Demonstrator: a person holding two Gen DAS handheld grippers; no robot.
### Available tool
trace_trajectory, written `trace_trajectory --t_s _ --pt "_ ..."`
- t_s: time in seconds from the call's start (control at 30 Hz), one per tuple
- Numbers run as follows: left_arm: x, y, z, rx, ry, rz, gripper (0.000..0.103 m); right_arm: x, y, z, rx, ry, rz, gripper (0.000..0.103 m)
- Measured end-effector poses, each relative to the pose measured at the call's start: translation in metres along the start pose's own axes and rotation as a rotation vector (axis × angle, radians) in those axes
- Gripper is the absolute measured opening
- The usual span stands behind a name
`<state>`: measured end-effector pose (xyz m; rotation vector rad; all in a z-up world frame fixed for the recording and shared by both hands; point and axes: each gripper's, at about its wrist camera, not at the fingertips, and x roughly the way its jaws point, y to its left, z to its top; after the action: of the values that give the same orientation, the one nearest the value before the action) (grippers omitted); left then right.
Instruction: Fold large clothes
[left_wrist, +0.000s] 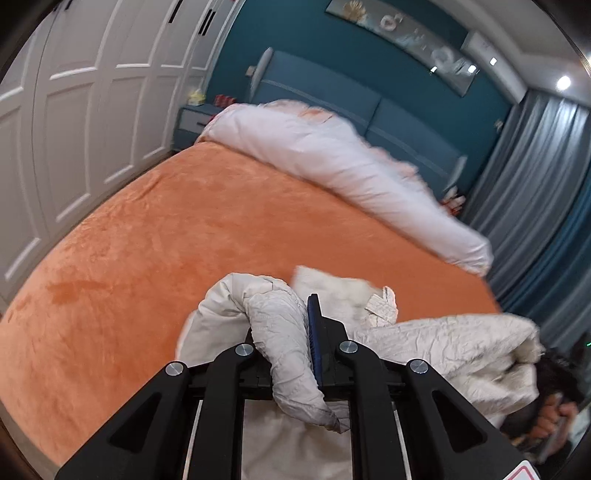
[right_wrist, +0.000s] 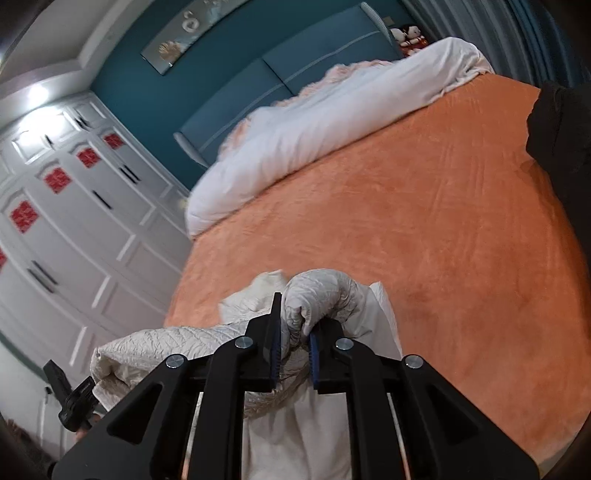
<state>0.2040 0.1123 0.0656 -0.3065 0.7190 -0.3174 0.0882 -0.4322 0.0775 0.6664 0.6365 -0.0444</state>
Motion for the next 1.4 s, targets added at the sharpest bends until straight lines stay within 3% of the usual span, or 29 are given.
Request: trace_trajectory --t_s 0.17,0.3,0.47,0.57,0.67,0.77,0.83,0.9,1.0,1.07,1.23,1.33,1.4 --pt "0.073 0.024 -0.010 -0.050 0.113 0.108 0.014 0.059 -0.003 -0.005 -0.054 0.036 -0.056 0.022" --pt "0.101 0.044 -0.017 -0.108 0.154 0.095 0.016 0.067 -0.012 -0.004 0.003 0.001 0.018 0.027" --pt "0.065 0.048 -0.002 -0.193 0.127 -0.003 0.020 0.027 -0.015 0.000 0.042 -0.142 0.091 0.037" --pt "0.041 0.035 0.009 -0.151 0.095 -0.041 0.021 0.001 -0.012 -0.002 0.031 -0.182 0.096 0.037" --pt "0.020 0.023 0.014 -0.109 0.063 -0.051 0.021 -0.015 0.005 -0.015 -0.064 -0.179 0.059 0.037" --pt "0.026 0.016 0.018 -0.047 0.088 -0.008 0.022 -0.019 0.029 -0.045 -0.218 -0.132 0.000 0.037" --pt "0.054 0.024 0.019 -0.035 0.192 0.042 0.021 -0.012 0.034 -0.063 -0.263 -0.070 -0.001 0.037" --pt "0.066 0.033 0.022 -0.095 0.289 0.055 0.021 -0.004 0.034 -0.080 -0.288 -0.017 -0.003 0.037" --pt "0.046 0.035 0.033 -0.156 0.289 -0.056 0.024 0.007 0.045 -0.103 -0.326 0.059 0.018 0.037" --pt "0.037 0.035 0.036 -0.146 0.312 -0.068 0.024 0.022 0.057 -0.112 -0.346 0.105 0.049 0.037" --pt "0.025 0.039 0.032 -0.103 0.380 -0.075 0.024 0.099 0.104 -0.115 -0.417 0.222 0.109 0.033" --pt "0.028 0.040 0.030 -0.070 0.435 -0.046 0.024 0.142 0.124 -0.100 -0.476 0.221 0.038 0.029" --pt "0.018 0.042 0.031 -0.072 0.446 -0.081 0.025 0.167 0.118 -0.083 -0.428 0.235 0.007 0.024"
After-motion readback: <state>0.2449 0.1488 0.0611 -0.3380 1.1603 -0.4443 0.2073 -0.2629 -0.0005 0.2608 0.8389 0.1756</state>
